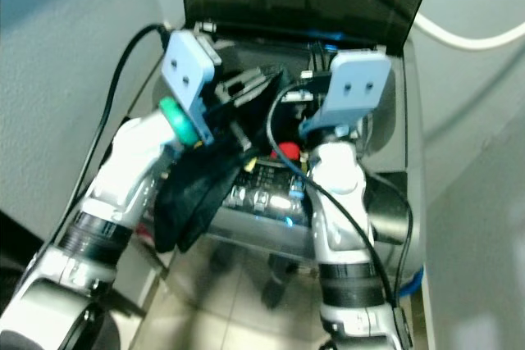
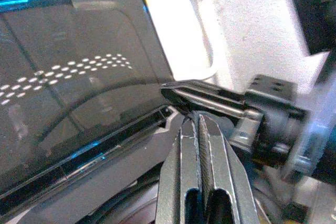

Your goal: Clothes washing

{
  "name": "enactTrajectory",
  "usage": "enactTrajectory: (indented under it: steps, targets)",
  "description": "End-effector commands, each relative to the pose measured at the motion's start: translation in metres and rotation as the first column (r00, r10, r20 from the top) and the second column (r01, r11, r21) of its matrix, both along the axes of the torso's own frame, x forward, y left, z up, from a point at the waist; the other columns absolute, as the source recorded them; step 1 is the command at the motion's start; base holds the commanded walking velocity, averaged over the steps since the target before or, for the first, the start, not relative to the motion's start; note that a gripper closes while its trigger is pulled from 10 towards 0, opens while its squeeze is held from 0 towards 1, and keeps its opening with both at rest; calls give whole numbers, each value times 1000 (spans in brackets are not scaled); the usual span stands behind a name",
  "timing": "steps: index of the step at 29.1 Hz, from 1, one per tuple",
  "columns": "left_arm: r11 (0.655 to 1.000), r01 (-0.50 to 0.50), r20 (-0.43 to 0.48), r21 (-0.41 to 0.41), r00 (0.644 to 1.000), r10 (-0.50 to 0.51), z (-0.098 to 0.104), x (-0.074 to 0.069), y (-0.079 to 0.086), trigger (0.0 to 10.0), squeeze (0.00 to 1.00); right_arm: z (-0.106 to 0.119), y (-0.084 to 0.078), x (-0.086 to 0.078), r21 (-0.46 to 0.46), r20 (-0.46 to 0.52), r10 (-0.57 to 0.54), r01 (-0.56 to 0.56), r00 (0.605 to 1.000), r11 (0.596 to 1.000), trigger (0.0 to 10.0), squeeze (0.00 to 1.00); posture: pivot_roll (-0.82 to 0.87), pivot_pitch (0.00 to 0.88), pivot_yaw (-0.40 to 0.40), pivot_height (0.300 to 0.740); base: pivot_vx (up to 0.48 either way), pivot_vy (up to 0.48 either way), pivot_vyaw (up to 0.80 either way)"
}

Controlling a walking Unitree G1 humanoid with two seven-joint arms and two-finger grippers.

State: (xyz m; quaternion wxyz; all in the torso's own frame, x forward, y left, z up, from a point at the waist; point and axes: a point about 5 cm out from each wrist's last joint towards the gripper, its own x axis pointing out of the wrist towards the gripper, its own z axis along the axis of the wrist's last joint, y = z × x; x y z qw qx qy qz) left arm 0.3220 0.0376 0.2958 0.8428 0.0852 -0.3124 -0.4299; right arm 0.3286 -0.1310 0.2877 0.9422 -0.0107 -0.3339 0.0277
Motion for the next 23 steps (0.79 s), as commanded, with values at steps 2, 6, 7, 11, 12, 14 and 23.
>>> enactTrajectory:
  steps: [2,6,7,11,12,14,23]
  targets:
    - [1000,0,27,25,1000,-1,-1,-11,1,10000,0,-5,5,0,1,-10,17,-17,1000,1000,10000,0,113,27,103,740,0,0,0]
    - [995,-99,-54,21,993,100,-22,-18,16,10000,0,-21,7,-6,9,-47,9,-8,999,1000,10000,0,90,0,118,740,0,0,0]
    - [990,-140,-84,1,987,139,-24,-17,22,10000,0,-25,7,-8,9,-57,6,-6,998,1000,10000,0,80,0,115,740,0,0,0]
    - [983,-184,-110,-25,977,180,-24,-16,28,10000,0,-28,7,-10,9,-65,7,-6,998,1000,10000,0,68,0,105,740,0,0,0]
    - [968,-245,-143,-58,961,235,-24,-11,37,10000,0,-31,8,-12,7,-76,12,-12,997,1000,10000,0,63,0,99,740,0,0,0]
    - [948,-307,-165,-78,942,292,-23,-7,46,10000,0,-34,10,-13,6,-87,22,-21,996,1000,10000,0,60,0,87,740,0,0,0]
    - [884,-461,-174,-83,880,442,-21,-2,73,10000,0,-45,23,-3,-17,-138,90,-93,986,995,10000,0,88,0,15,740,0,0,0]
